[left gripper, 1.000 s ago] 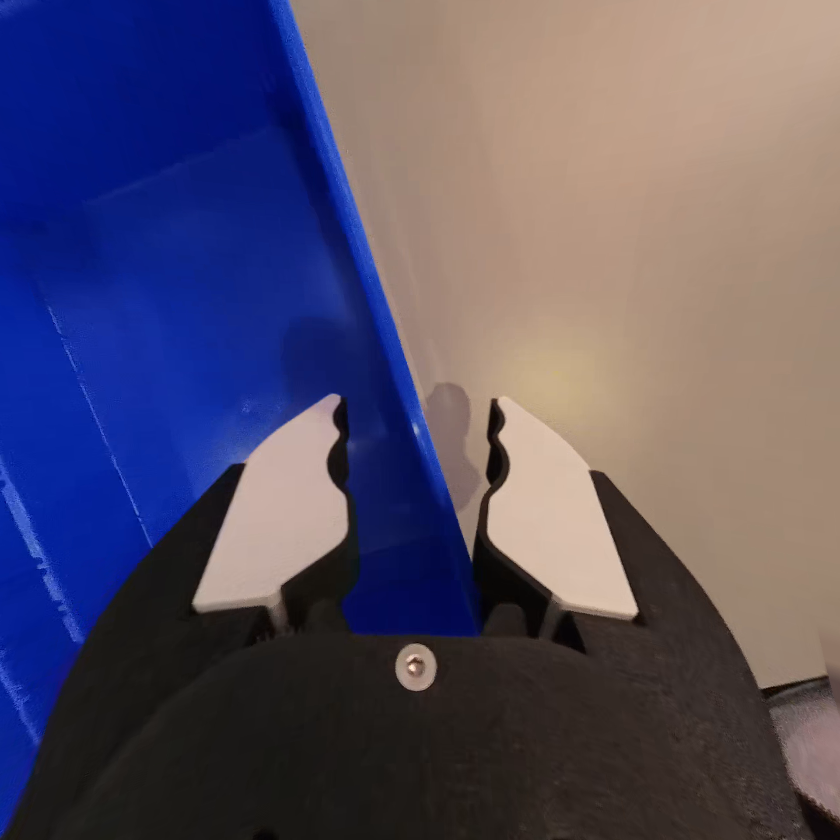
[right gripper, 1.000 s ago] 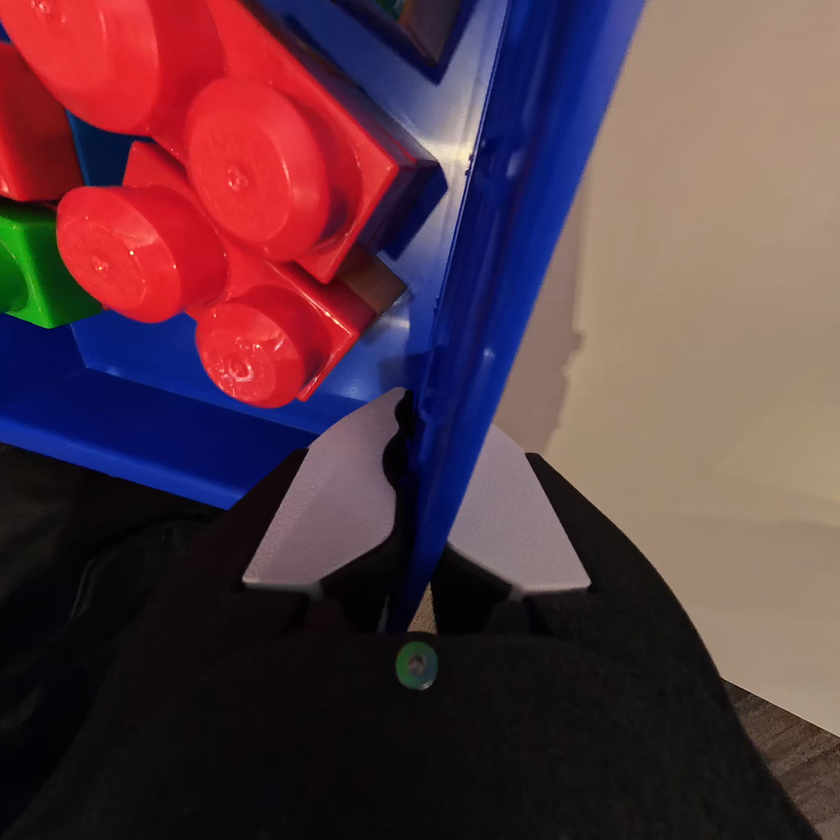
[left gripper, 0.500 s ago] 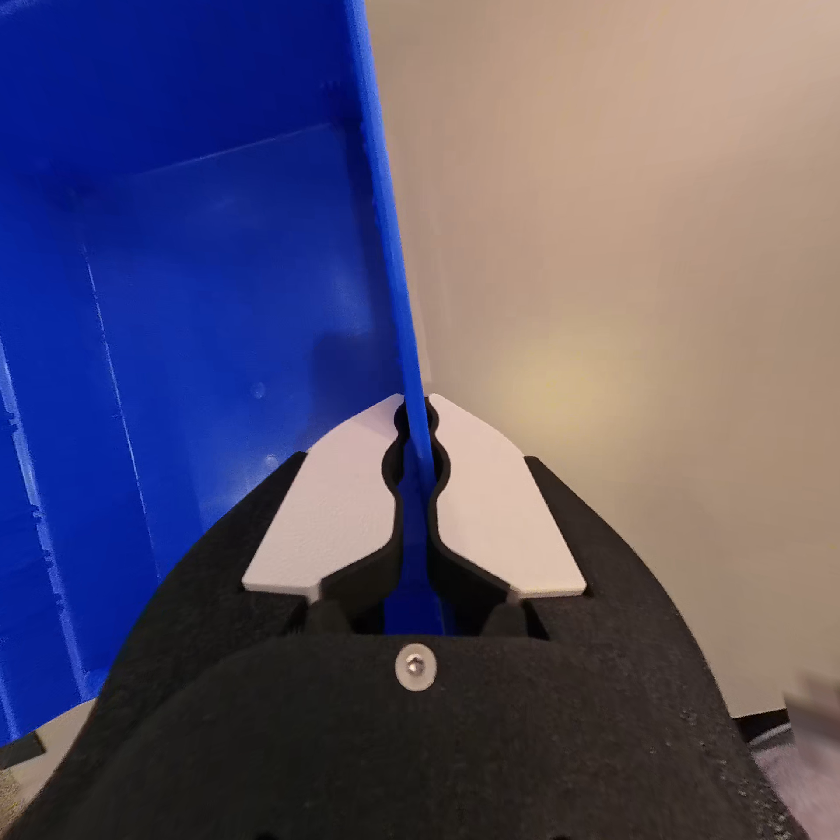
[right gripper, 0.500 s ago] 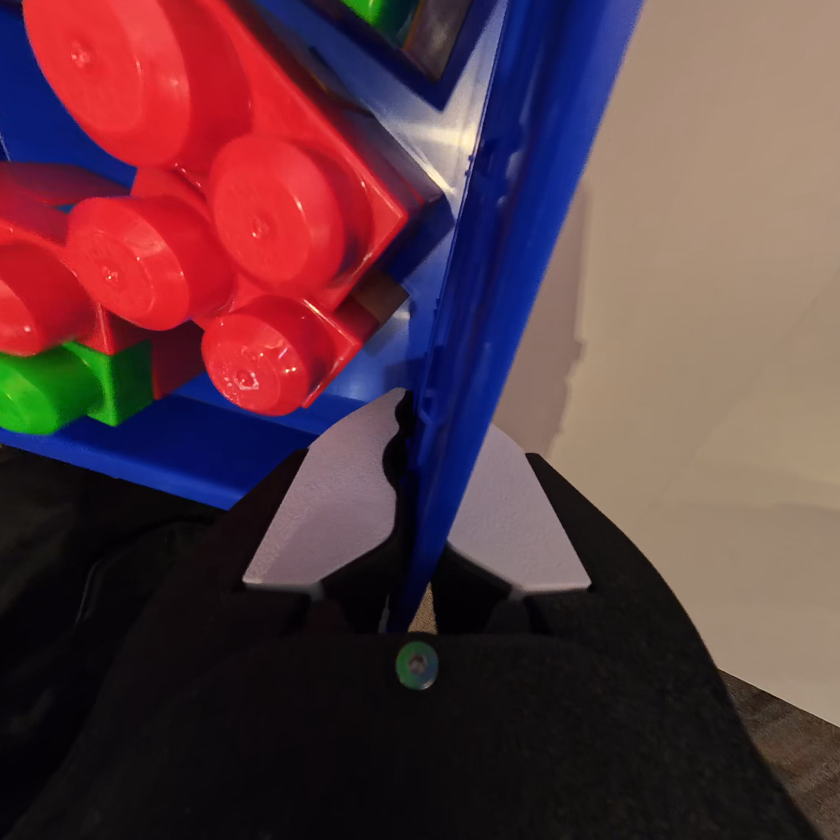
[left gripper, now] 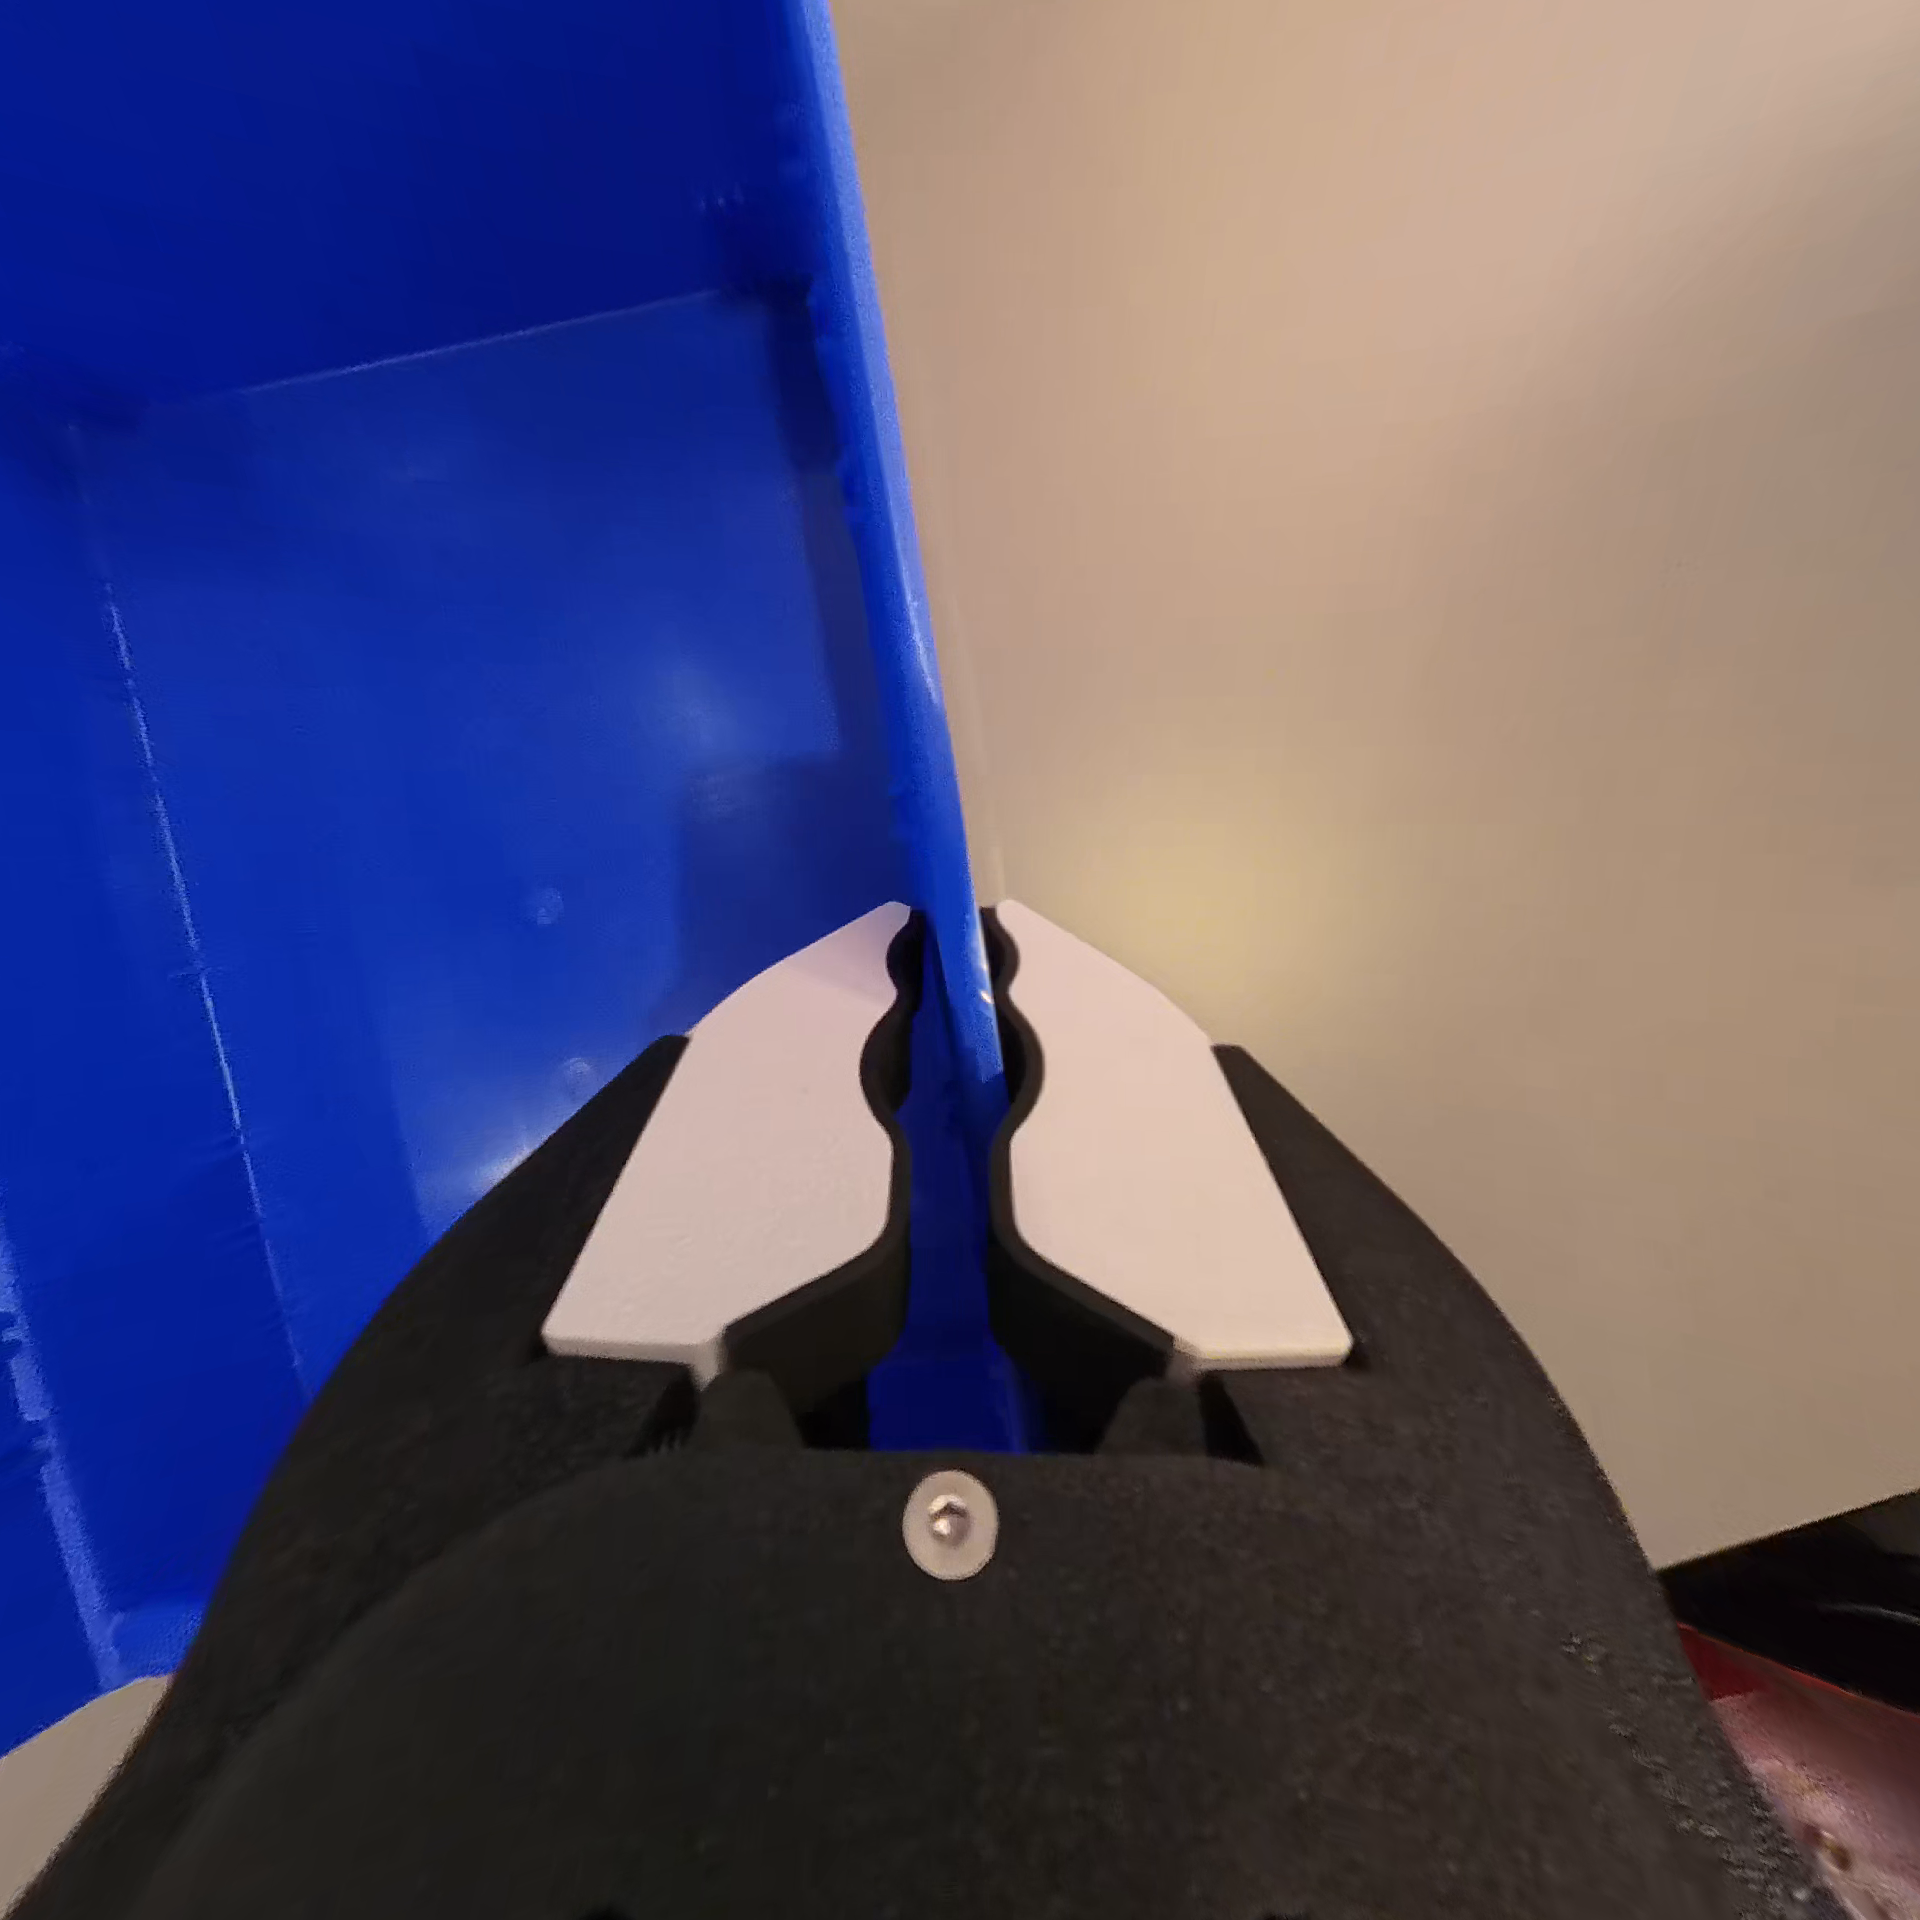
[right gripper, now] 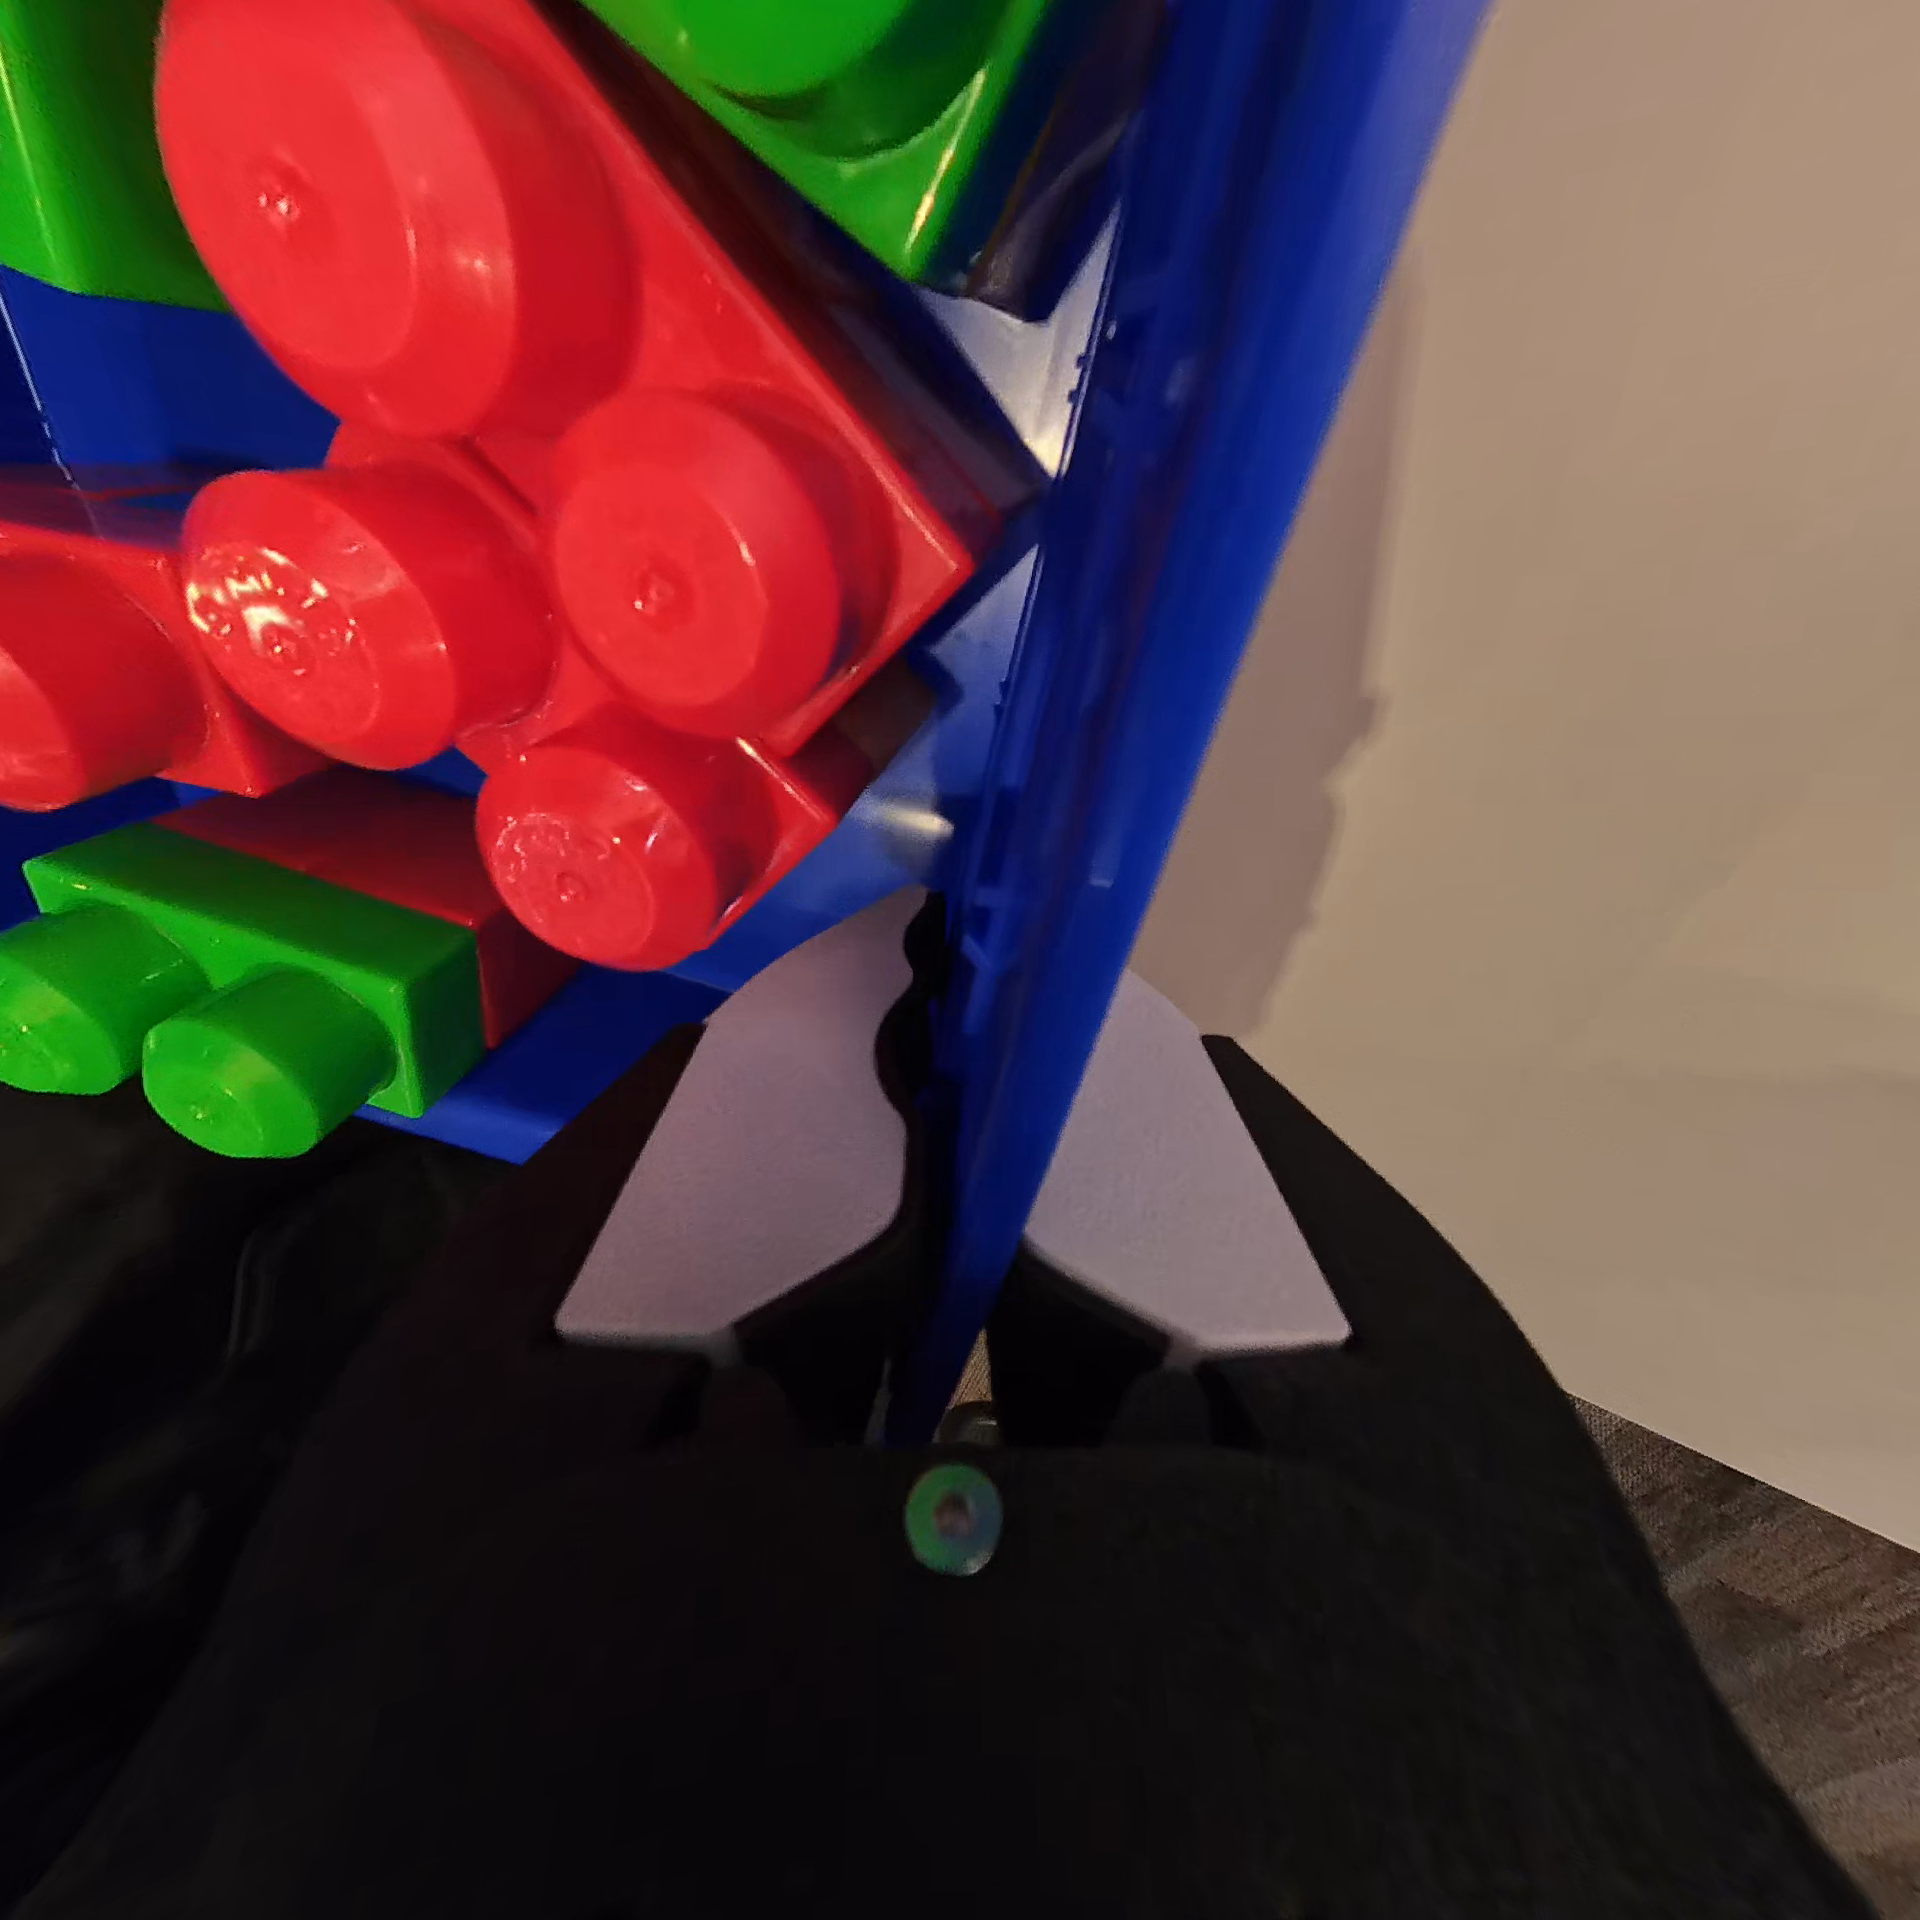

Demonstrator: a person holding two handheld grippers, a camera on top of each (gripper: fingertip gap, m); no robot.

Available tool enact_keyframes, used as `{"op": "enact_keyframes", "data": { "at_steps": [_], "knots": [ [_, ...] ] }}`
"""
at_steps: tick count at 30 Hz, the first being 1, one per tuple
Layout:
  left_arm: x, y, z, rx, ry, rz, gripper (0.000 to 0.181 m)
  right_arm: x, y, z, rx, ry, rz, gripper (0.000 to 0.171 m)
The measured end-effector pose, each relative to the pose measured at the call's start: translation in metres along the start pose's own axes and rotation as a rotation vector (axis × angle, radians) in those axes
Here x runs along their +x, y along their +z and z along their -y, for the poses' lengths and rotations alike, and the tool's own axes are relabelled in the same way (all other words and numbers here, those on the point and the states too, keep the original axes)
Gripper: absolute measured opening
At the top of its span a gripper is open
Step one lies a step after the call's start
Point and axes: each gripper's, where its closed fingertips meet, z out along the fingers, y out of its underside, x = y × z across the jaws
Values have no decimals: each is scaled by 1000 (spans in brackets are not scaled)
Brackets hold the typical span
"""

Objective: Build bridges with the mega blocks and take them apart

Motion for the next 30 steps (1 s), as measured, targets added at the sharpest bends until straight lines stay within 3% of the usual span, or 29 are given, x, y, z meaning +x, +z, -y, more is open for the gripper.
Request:
{"op": "enact_keyframes", "data": {
  "at_steps": [6, 11, 19, 26, 30],
  "knots": [
    [22, -6, 26, 163, -91, -131, 22, -16, 1, 13, -24, -11, -13, 4],
    [-1, -58, 29, 416, -160, -189, 28, -53, 1, 35, -19, -35, -20, 4],
    [-106, -120, -56, 630, -320, -159, 16, -191, 17, 107, 4, -134, 51, 4],
    [-191, -140, -139, 489, -263, 86, 26, -346, 55, 182, -7, -239, 162, 3],
    [-221, -150, -175, 456, -254, 178, 27, -408, 69, 213, -3, -297, 195, 3]
  ]
}}
